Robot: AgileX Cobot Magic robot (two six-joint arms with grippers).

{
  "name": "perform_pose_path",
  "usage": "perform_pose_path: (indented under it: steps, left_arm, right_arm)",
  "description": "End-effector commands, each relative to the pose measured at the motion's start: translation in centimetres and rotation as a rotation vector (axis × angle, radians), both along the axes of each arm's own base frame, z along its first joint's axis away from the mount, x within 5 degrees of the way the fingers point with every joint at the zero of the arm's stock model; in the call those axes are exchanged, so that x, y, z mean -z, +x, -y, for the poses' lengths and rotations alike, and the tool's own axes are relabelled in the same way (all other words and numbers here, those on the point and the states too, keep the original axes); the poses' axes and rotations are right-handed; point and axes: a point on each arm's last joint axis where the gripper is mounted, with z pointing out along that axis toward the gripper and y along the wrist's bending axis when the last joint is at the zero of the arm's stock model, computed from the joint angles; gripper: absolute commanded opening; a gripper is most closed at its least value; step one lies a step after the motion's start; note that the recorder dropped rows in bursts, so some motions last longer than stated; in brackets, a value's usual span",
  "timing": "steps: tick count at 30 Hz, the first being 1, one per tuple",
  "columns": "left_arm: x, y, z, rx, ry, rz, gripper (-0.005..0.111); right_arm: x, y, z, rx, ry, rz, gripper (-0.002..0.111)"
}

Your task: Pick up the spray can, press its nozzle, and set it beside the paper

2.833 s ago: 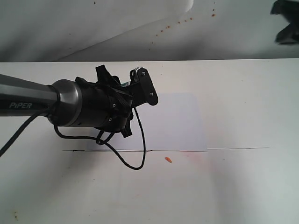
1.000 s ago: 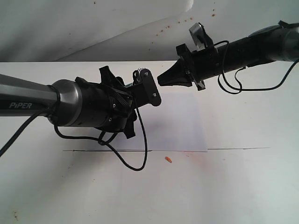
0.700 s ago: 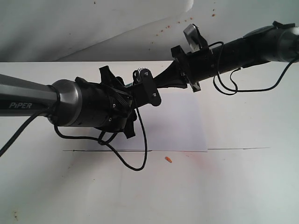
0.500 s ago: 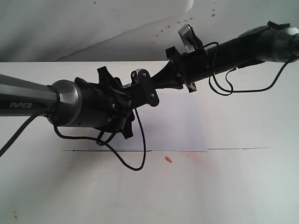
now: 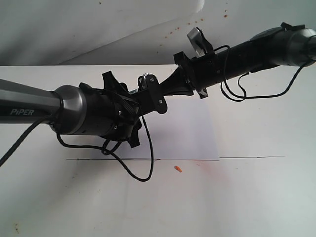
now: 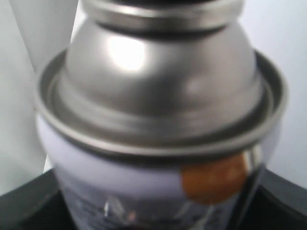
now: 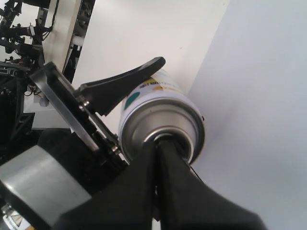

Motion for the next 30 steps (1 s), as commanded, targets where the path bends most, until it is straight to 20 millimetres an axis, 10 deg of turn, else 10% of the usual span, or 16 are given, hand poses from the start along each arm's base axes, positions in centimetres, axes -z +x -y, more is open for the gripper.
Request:
perform_pose_path:
  steps: [1, 7, 17, 23, 30]
  left_arm:
    - [-0.9, 0.1, 0.4, 0.018, -0.018, 0.031, 0.0]
    - [-1.0, 0.2, 0.0, -0.011, 0.007, 0.047, 0.0]
    - [-1.0, 0.2, 0.0, -0.066, -0.062, 0.048, 0.0]
    - [-1.8, 1.0, -0.3, -0.124, -0.261, 0.012, 0.0]
    - [-6.5, 2.5, -2.5, -0.182, -0.524, 0.028, 0.0]
  right_arm:
    - [-0.2, 0.3, 0.8, 0.009, -0.025, 0.016, 0.0]
    - [-1.1, 1.3, 3.7, 0.089, -0.017, 0.036, 0.0]
    - [-8.8, 0.5, 12.7, 0.415, -0.204, 0.331, 0.0]
    - [-12.6, -7.2, 14.9, 0.649, -0.356, 0.694, 0.0]
    - [-17.1, -22.5, 15.6, 0.845, -0.492, 1.138, 0.0]
